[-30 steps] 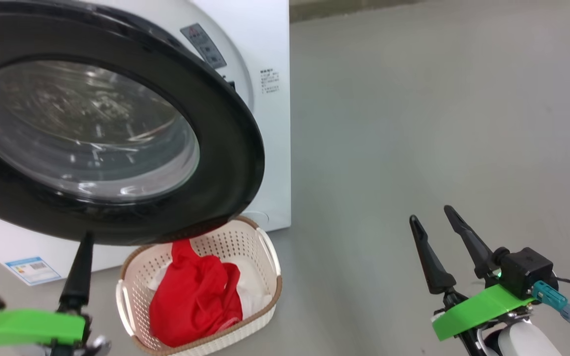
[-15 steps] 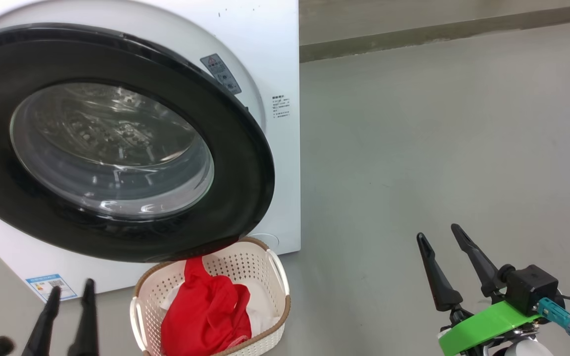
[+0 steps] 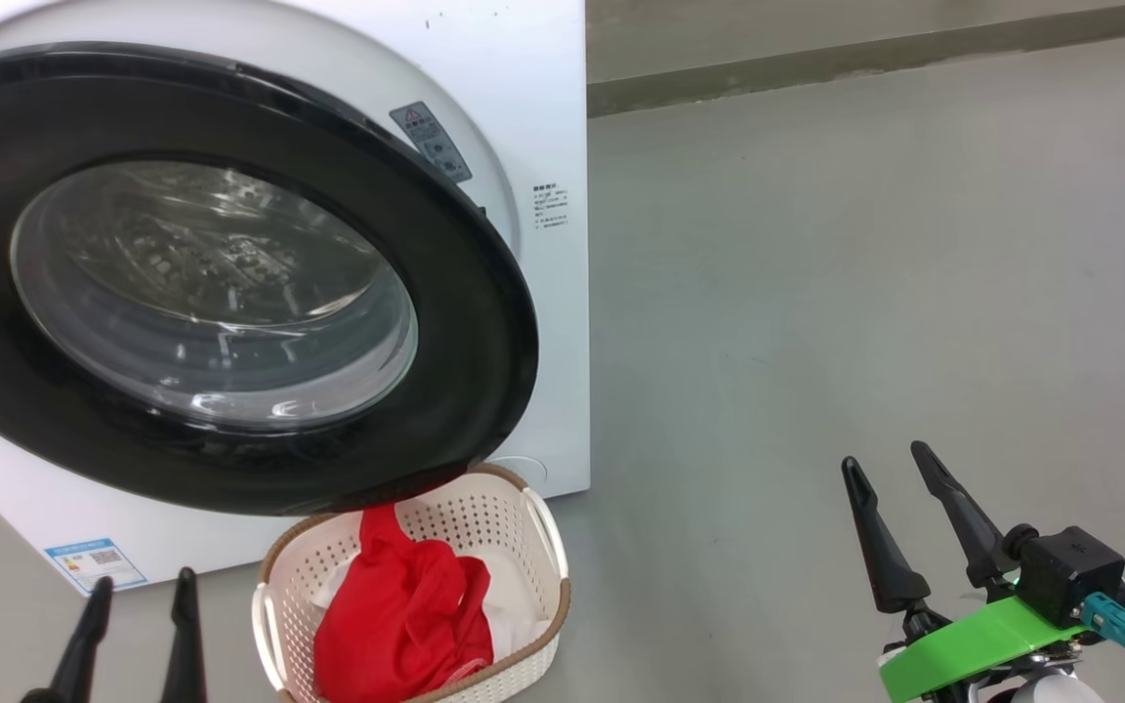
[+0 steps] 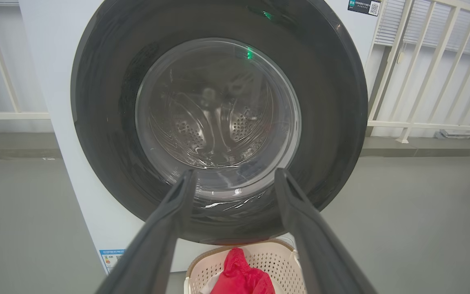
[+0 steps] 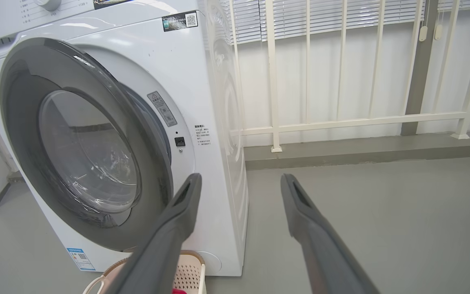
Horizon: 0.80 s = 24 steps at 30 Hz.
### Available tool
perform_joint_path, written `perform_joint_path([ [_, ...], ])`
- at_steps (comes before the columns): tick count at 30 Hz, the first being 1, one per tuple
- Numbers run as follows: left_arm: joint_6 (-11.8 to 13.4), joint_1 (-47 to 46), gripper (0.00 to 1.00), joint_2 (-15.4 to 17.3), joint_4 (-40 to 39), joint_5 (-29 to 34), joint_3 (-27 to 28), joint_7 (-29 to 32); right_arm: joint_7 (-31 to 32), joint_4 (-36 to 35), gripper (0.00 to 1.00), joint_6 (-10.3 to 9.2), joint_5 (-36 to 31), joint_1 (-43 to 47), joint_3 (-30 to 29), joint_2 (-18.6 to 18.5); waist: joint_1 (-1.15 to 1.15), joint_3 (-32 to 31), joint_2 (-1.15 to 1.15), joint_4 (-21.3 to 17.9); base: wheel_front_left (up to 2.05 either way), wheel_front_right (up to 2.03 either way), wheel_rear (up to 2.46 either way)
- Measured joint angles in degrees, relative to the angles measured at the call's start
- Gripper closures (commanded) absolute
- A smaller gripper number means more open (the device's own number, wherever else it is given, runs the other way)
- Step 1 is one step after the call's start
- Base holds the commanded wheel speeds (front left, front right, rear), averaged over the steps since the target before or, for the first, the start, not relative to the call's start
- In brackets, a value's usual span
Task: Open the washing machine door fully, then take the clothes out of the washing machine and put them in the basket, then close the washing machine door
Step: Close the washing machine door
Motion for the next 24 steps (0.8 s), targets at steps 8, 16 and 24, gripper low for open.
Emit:
perform_joint_path([
  [8,-2.5,0.0,0.0,-2.2,1.3,2.6,3.3,0.0,0.0,0.0,0.0,0.0,0.0,0.0,-0.2,0.7,0.0,0.5,0.0,-0.1,0.0,0.0,0.0],
  [16,-3.0,-0.1,0.0,-3.5,1.6,3.8,4.2,0.0,0.0,0.0,0.0,0.0,-0.1,0.0,-0.2,0.8,0.0,0.6,0.0,0.0,0.0,0.0,0.0],
  [24,-3.5,-0.2,0.0,-3.8,1.9,4.3,3.8,0.0,0.0,0.3,1.0,0.0,-0.3,0.0,0.4,0.9,0.0,1.0,0.0,0.5,0.0,0.0,0.0],
])
